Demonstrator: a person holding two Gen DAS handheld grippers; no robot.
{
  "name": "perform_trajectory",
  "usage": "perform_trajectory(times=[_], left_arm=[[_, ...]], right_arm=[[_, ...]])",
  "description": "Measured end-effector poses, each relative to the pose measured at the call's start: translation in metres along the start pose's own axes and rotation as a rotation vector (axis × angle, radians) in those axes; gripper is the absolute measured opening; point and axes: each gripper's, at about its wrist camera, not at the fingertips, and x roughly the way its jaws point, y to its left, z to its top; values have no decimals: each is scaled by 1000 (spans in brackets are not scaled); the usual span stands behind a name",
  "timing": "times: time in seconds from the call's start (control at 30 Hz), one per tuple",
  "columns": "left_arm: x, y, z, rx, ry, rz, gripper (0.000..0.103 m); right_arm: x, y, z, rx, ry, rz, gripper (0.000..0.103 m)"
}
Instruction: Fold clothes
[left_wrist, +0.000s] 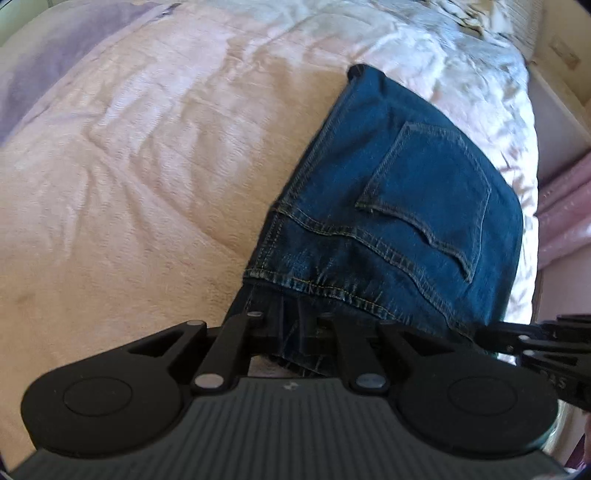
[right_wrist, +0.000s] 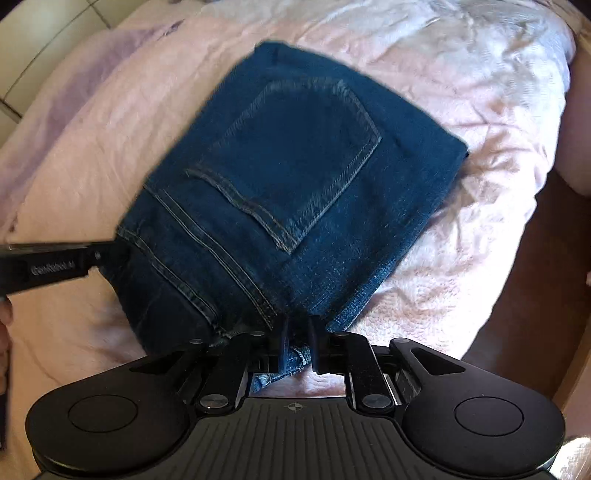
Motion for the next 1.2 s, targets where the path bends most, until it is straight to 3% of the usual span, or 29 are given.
perform_trajectory(times=[0.1,0.17,0.2,0.23,0.43,0.6,0.83,1.2], left_arm=[[-23,0,9,-18,14,37,8],[-40,-4,11,-12,18,72,11],[-49,-6,13,-11,16,81,13],[-57,-10,15,-10,10,84,13],[-101,-31,16,-28,-24,64,22],[-128,-53,7,-41,-59,75,24],[-164,-90,-28,-50,-110,99,26],[-229,-152,-93,-71,-213,123,32]], right_arm=[[-26,1,1,-22,-17,26,16],[-36,-1,0,-3,6,29,33],[-41,-2,0,11,21,29,49],[-46,-4,0,26,24,33,52],[-95,-5,10,11,-60,50,52],[-118,0,2,-43,-65,63,53],[-159,-6,-33,-118,-120,74,53],[-218,-34,-92,-112,-189,119,53]])
